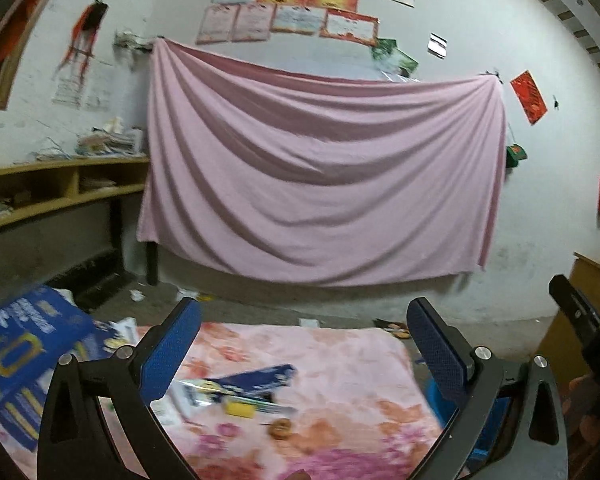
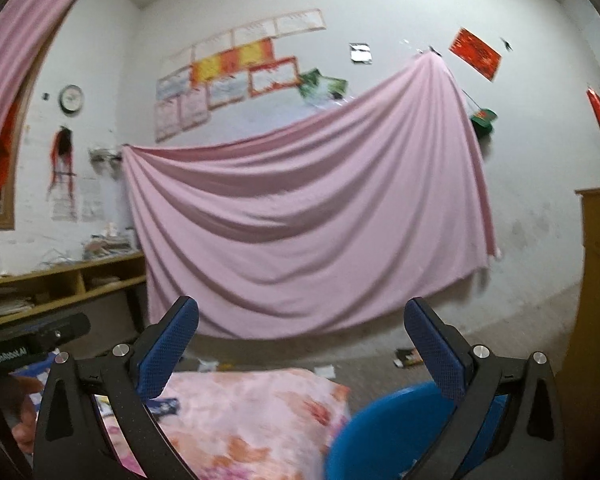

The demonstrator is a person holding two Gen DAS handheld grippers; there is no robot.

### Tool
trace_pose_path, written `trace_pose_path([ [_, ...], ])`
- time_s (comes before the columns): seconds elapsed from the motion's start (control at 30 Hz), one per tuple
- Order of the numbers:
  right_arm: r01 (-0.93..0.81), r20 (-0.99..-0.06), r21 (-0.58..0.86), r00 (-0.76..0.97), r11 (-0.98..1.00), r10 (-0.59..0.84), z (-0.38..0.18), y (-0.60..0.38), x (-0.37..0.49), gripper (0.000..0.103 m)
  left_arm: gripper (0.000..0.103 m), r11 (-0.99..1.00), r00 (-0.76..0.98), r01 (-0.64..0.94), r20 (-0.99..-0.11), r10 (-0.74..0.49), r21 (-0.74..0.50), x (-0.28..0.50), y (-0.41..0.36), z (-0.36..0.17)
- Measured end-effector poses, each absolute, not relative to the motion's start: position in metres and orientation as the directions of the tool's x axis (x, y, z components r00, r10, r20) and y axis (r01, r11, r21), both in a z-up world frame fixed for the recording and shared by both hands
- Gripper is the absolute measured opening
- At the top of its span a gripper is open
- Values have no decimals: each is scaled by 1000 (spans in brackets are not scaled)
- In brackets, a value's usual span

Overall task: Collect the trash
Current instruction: 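Move both tools back over the bed toward the remaining wrappers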

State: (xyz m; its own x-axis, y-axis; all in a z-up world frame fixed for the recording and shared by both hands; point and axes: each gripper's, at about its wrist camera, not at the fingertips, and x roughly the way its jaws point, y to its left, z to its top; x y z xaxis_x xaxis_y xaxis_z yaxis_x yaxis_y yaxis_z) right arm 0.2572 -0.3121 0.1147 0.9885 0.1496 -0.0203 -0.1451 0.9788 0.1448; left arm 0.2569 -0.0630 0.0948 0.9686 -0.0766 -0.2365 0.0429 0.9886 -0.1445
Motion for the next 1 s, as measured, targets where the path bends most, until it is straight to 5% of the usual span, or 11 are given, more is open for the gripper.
trace_pose_path([
  [0.23,-233,11,143,972,962,234,115,-268,268,103,101,994,974,-38,-225,15,-102,239,-18,86],
  [0.53,-333,-72,81,938,939,339,103,-208,288,103,101,995,952,-78,-302,57,-57,232,28,53],
  [1.0,-411,-467,48,797,910,384,58,-151,325,101,100,1000,858,9,-513,-7,2,256,36,-2],
])
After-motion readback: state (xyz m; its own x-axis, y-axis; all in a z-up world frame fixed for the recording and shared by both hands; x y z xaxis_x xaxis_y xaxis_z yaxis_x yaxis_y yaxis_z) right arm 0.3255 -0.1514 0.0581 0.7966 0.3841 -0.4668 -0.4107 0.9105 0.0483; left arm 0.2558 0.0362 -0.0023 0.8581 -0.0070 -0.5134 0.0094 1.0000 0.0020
